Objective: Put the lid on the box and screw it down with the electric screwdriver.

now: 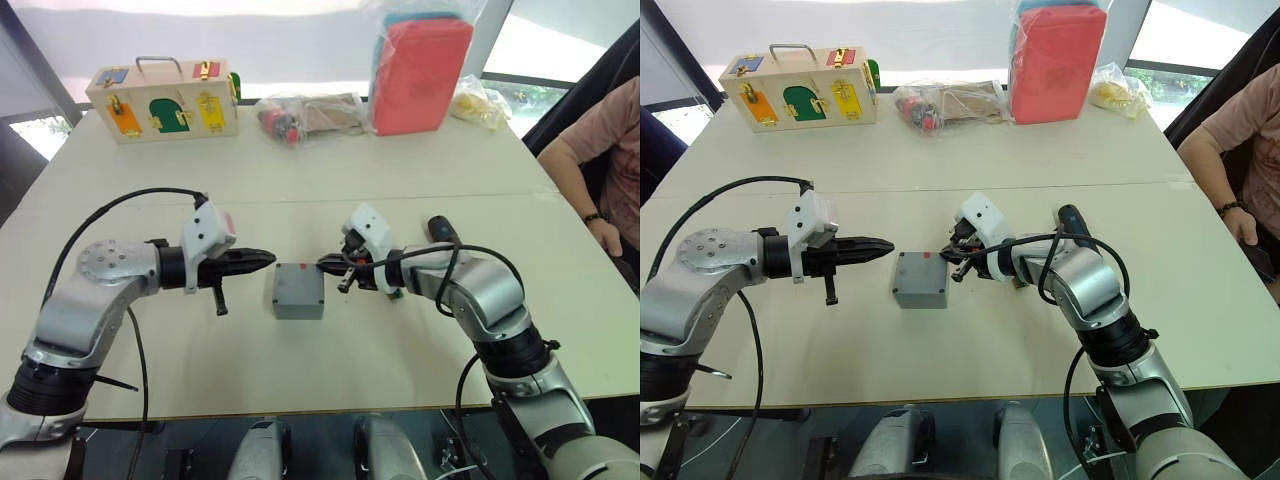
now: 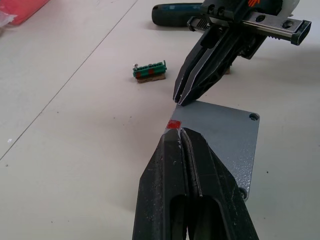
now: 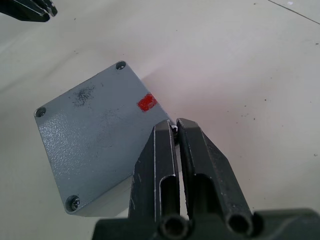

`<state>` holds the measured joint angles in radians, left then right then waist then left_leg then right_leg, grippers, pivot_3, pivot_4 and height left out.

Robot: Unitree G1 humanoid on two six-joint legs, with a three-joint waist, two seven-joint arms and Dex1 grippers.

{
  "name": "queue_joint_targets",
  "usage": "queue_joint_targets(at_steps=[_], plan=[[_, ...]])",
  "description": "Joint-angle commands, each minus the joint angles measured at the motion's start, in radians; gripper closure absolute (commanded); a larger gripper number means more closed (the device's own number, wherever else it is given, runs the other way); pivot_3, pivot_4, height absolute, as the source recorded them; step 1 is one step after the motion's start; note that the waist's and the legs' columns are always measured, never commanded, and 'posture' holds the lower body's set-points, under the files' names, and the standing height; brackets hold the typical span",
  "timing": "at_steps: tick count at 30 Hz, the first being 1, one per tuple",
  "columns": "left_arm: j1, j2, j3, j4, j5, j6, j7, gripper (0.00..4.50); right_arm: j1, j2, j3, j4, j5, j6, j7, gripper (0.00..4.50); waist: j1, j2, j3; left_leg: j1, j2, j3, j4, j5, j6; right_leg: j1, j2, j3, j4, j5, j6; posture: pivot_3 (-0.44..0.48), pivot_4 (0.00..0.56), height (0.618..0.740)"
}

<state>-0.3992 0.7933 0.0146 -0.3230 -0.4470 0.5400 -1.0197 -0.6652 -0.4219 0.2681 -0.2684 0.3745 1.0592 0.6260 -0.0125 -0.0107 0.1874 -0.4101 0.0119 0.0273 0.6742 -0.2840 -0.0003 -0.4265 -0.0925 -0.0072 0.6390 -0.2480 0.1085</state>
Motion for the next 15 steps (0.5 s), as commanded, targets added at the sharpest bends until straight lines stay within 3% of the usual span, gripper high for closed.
queue_joint_targets(at_steps=[1,4,7,10,11,15], plan=[[0.001,0.011,0.016,-0.038,-0.011,0.0,0.006,4.5,0.013,-0.009,0.003,-0.017,0.005,-0.006,0.009,3.86,0.0,0.0,0.0,0.0,0.0,0.0,0.0,0.0,0.0,0.0,0.0,0.0,0.0,0.0,0.0,0.0,0.15,0.73],[0.002,0.011,0.017,-0.042,-0.014,0.005,0.007,4.5,0.012,-0.014,-0.004,-0.027,0.01,-0.002,0.014,2.8,0.0,0.0,0.0,0.0,0.0,0.0,0.0,0.0,0.0,0.0,0.0,0.0,0.0,0.0,0.0,0.0,0.15,0.73],[0.003,0.01,0.017,-0.044,-0.018,0.01,0.006,4.5,0.003,-0.026,-0.019,-0.044,0.011,-0.001,0.018,1.39,0.001,0.0,0.0,0.0,0.0,0.0,0.0,0.0,0.0,0.0,0.0,0.0,0.0,0.0,0.0,0.0,0.15,0.73],[-0.002,0.006,0.011,-0.05,-0.024,0.016,0.004,4.5,-0.016,-0.059,-0.043,-0.071,0.017,0.015,0.02,0.26,0.001,0.0,0.0,0.0,0.0,0.0,0.0,0.0,0.0,0.0,0.0,0.0,0.0,0.0,0.0,0.0,0.15,0.73],[-0.004,0.003,0.009,-0.052,-0.025,0.018,0.004,4.5,-0.019,-0.07,-0.051,-0.079,0.021,0.02,0.022,0.06,0.001,0.0,0.0,0.0,0.0,0.0,0.0,0.0,0.0,0.0,0.0,0.0,0.0,0.0,0.0,0.0,0.15,0.73],[-0.031,0.0,0.01,-0.053,-0.046,0.026,-0.008,4.5,-0.073,-0.194,-0.11,-0.121,0.039,0.145,0.03,0.06,0.002,0.0,0.0,0.0,0.0,0.0,0.001,0.0,0.0,0.0,0.0,0.0,0.0,0.0,0.0,0.0,0.15,0.73]])
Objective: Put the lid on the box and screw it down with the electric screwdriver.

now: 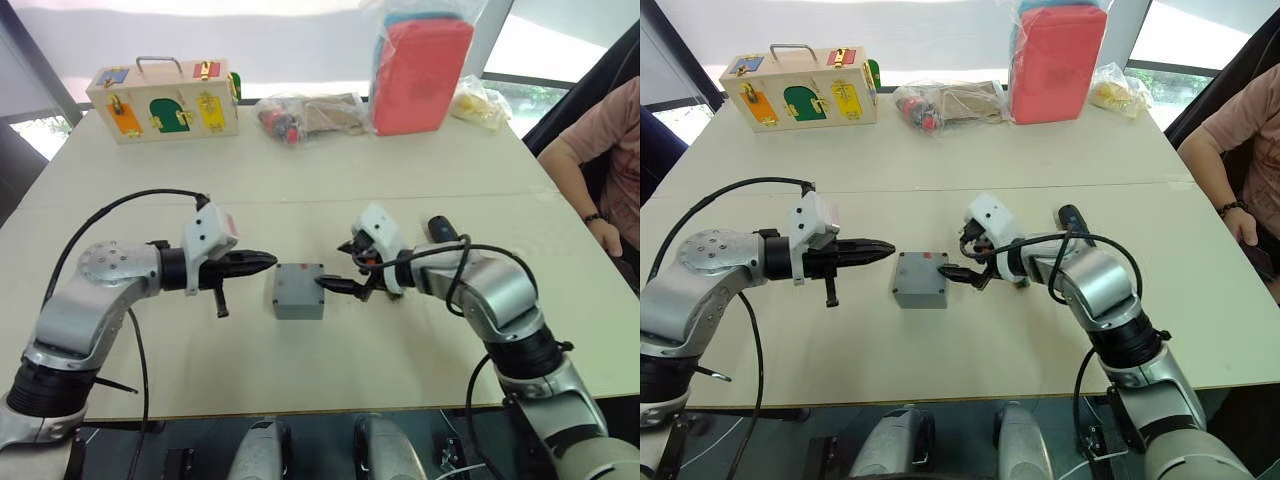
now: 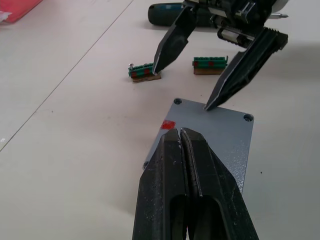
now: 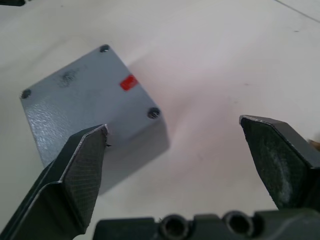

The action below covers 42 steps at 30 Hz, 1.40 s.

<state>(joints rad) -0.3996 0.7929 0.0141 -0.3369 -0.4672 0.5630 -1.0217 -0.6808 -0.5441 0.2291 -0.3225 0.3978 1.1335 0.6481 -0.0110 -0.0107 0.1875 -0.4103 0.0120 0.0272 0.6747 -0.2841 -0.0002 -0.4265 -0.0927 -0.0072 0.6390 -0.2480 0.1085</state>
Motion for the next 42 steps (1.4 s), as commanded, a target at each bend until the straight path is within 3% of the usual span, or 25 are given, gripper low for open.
queue_joint_targets(at_steps=[1,4,8,11,23,30,33,38,39,42], plan=[[-0.035,0.0,0.009,-0.041,-0.03,0.005,-0.005,4.5,-0.065,-0.101,-0.076,-0.07,0.016,0.088,0.01,0.06,0.002,0.0,0.0,0.0,0.0,0.0,0.0,0.0,0.0,0.0,0.0,0.0,0.0,0.0,0.0,0.0,0.15,0.73],[-0.05,-0.007,0.003,-0.043,-0.038,0.009,-0.001,4.5,-0.093,-0.195,-0.081,-0.059,0.02,0.161,0.022,0.06,0.001,0.0,0.0,0.0,0.0,0.0,0.001,0.0,0.0,0.0,0.0,0.0,0.0,0.0,0.0,0.0,0.15,0.73],[-0.049,-0.03,-0.001,-0.032,-0.038,-0.029,-0.008,4.5,-0.193,-0.451,0.056,0.076,-0.026,0.253,0.104,0.06,0.001,0.001,0.001,0.0,0.0,0.001,0.001,0.0,0.001,0.0,-0.001,0.0,0.0,0.0,0.0,0.0,0.15,0.73],[-0.046,-0.059,-0.019,-0.051,-0.035,-0.03,0.009,4.5,-0.235,-0.5,0.128,0.194,-0.059,0.23,0.138,0.06,-0.003,0.0,0.0,0.0,0.0,0.001,0.001,-0.001,0.001,0.001,0.0,0.0,-0.002,0.0,0.0,0.0,0.15,0.73],[0.027,-0.124,-0.031,-0.115,-0.014,-0.05,0.093,4.5,-0.43,-0.43,0.385,0.705,-0.174,0.202,0.348,0.06,-0.002,0.001,0.001,0.0,0.0,0.002,0.002,-0.001,0.002,0.0,0.0,0.001,-0.002,0.0,0.0,0.0,0.15,0.73],[0.048,-0.142,-0.039,-0.133,-0.004,-0.054,0.133,4.5,-0.468,-0.363,0.476,0.858,-0.229,0.203,0.428,0.06,0.0,0.001,0.001,-0.001,0.0,0.001,0.003,-0.001,0.002,0.0,0.0,0.001,-0.001,0.0,0.0,0.0,0.15,0.73],[0.049,-0.148,-0.043,-0.137,0.002,-0.054,0.144,4.5,-0.476,-0.336,0.474,0.911,-0.255,0.189,0.431,0.68,-0.001,0.001,0.001,-0.001,0.0,0.002,0.004,-0.001,0.002,0.0,0.0,0.001,-0.001,0.0,0.0,0.0,0.15,0.73],[0.065,-0.145,-0.031,-0.133,0.003,-0.061,0.149,4.5,-0.496,-0.3,0.461,0.954,-0.283,0.203,0.441,2.44,-0.002,0.001,0.001,-0.001,0.0,0.002,0.004,-0.001,0.002,0.0,0.0,0.001,-0.001,0.0,0.0,0.0,0.15,0.73],[0.065,-0.144,-0.032,-0.13,0.005,-0.064,0.148,4.5,-0.5,-0.296,0.456,0.961,-0.287,0.203,0.441,2.65,-0.003,0.001,0.001,-0.001,0.0,0.002,0.004,-0.001,0.002,0.0,0.0,0.001,-0.001,0.0,0.0,0.0,0.15,0.73],[0.057,-0.14,-0.032,-0.113,0.012,-0.071,0.146,4.5,-0.533,-0.296,0.419,0.974,-0.3,0.192,0.427,2.66,-0.003,0.001,0.001,-0.001,0.0,0.002,0.004,-0.001,0.002,0.0,0.0,0.001,-0.001,0.0,0.0,0.0,0.15,0.73]])
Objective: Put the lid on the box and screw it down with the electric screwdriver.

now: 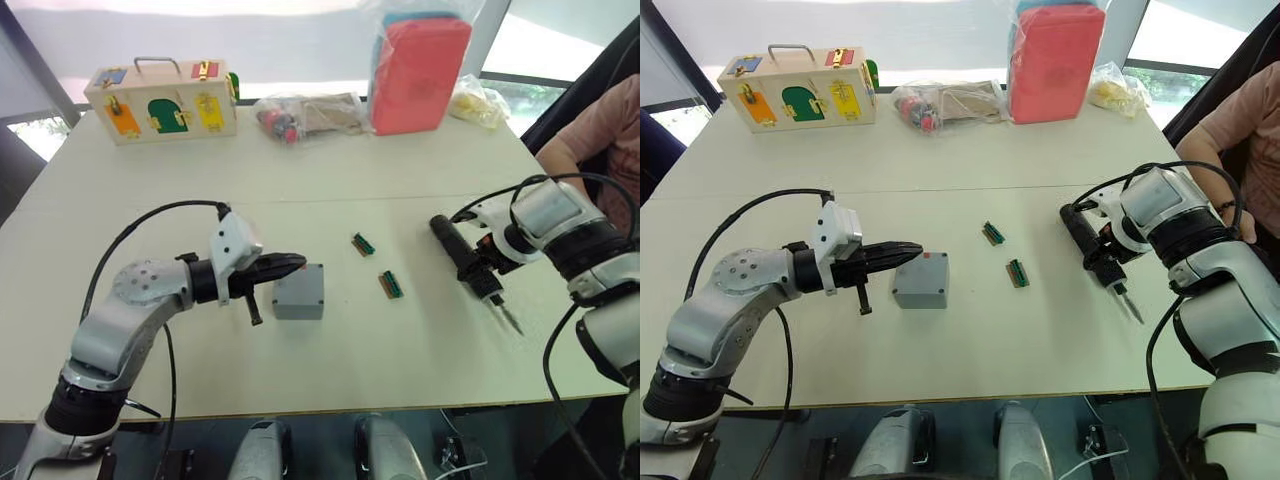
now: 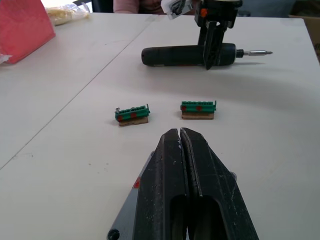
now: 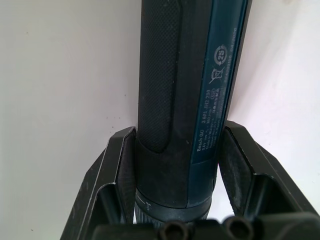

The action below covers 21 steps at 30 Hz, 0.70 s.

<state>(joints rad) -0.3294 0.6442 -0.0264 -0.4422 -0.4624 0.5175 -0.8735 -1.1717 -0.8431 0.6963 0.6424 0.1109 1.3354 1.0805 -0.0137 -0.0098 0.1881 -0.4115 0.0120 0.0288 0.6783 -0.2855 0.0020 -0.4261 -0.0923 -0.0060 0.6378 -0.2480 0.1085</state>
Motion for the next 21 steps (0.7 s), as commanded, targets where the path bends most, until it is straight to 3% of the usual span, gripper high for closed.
queue_joint_targets(at_steps=[1,7,10,13,16,21], plan=[[-0.014,0.013,0.011,-0.001,0.01,-0.029,-0.005,4.5,-0.061,0.003,-0.079,0.005,-0.013,-0.017,-0.02,2.66,0.0,0.0,0.0,0.0,0.0,0.0,0.0,0.0,0.0,0.0,0.0,0.0,0.0,0.0,0.0,0.0,0.15,0.73],[-0.029,0.043,0.007,0.048,0.038,-0.059,-0.035,4.5,-0.047,-0.008,-0.392,-0.334,0.119,-0.119,-0.034,2.66,-0.001,0.004,0.002,-0.003,0.0,0.001,0.0,0.0,0.0,-0.005,0.0,0.001,0.002,0.0,0.0,0.0,0.15,0.73],[-0.045,0.046,-0.004,0.085,0.048,-0.073,-0.058,4.5,0.065,0.125,-0.715,-0.578,0.288,-0.263,-0.095,2.66,0.001,0.003,0.002,-0.004,0.002,0.0,0.0,0.0,0.0,-0.006,0.002,0.0,0.002,0.0,0.0,0.0,0.15,0.73],[-0.069,0.05,-0.021,0.122,0.056,-0.079,-0.087,4.5,0.172,0.316,-0.914,-0.751,0.367,-0.382,-0.261,2.66,0.003,0.001,0.001,-0.004,0.003,0.0,0.0,0.0,0.0,-0.004,0.003,-0.001,0.002,0.0,0.0,0.0,0.15,0.73],[-0.076,0.065,-0.03,0.154,0.07,-0.096,-0.12,4.5,0.265,0.458,-0.966,-0.867,0.417,-0.478,-0.345,2.66,0.013,0.001,0.001,-0.004,0.002,0.0,0.003,0.0,0.0,-0.003,0.002,-0.002,0.008,0.0,0.0,0.0,0.15,0.73],[-0.091,0.068,-0.041,0.187,0.073,-0.092,-0.144,4.5,0.428,0.538,-0.861,-0.957,0.396,-0.707,-0.311,2.66,0.023,0.001,0.001,-0.004,-0.002,0.001,0.004,0.0,-0.001,-0.002,-0.002,-0.002,0.008,0.0,0.0,0.0,0.15,0.73]])
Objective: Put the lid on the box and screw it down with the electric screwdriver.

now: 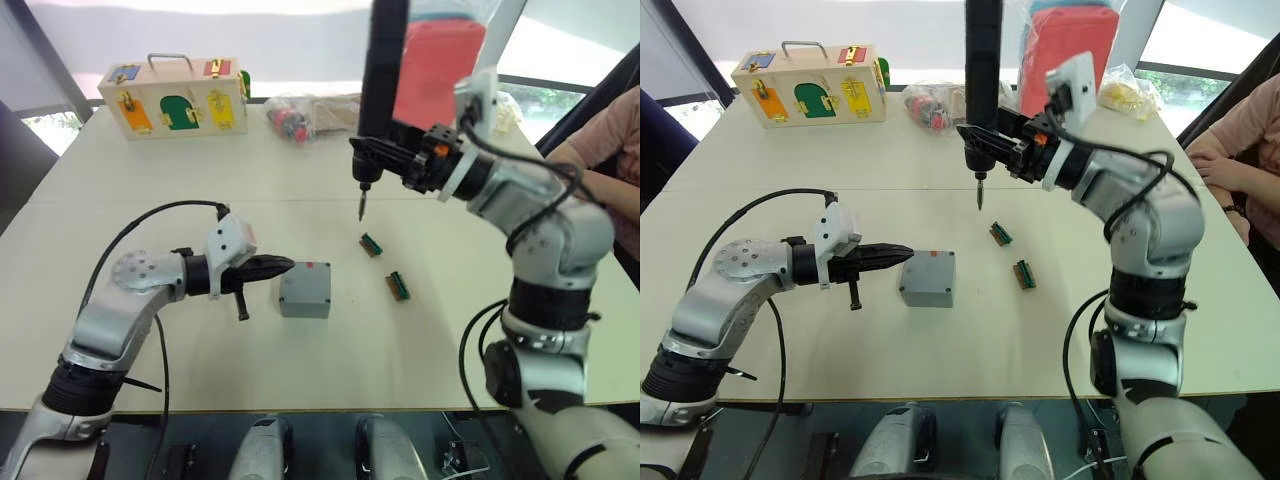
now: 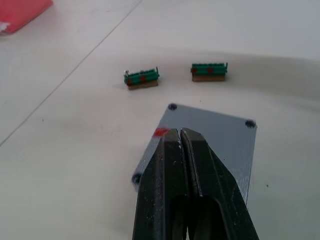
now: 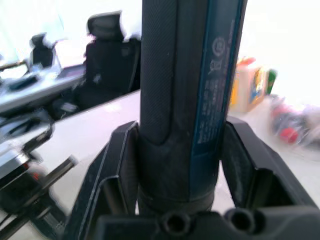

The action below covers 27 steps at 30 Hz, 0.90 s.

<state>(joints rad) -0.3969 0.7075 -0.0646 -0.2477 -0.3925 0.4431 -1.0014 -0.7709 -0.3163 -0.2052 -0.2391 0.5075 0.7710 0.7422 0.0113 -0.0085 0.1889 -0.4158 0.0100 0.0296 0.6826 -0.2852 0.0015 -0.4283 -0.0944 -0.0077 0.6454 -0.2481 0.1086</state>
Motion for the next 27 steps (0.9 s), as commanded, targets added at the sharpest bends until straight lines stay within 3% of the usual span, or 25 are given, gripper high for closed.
queue_joint_targets(at_steps=[1,14,27], plan=[[-0.026,0.005,-0.009,-0.003,0.007,-0.017,-0.02,4.5,0.053,0.02,0.066,-0.078,-0.014,-0.18,0.031,2.66,-0.004,0.0,0.0,0.0,0.0,0.0,0.0,0.0,0.0,0.0,0.0,0.0,0.0,0.0,0.0,0.0,0.15,0.73],[-0.049,-0.037,-0.076,0.094,0.044,-0.035,-0.056,4.5,0.213,0.081,0.259,-0.082,-0.088,-0.363,-0.024,2.66,-0.023,0.0,0.0,0.001,0.001,-0.002,0.0,0.0,0.0,0.0,0.001,0.0,0.001,0.0,0.0,0.0,0.15,0.73],[-0.042,-0.035,-0.096,0.157,0.08,-0.074,-0.093,4.5,0.242,0.101,0.313,-0.048,-0.134,-0.433,-0.07,2.66,-0.023,0.0,0.0,0.001,0.001,-0.003,0.0,0.0,0.0,0.0,0.002,0.0,0.001,0.0,0.0,0.0,0.15,0.73]])
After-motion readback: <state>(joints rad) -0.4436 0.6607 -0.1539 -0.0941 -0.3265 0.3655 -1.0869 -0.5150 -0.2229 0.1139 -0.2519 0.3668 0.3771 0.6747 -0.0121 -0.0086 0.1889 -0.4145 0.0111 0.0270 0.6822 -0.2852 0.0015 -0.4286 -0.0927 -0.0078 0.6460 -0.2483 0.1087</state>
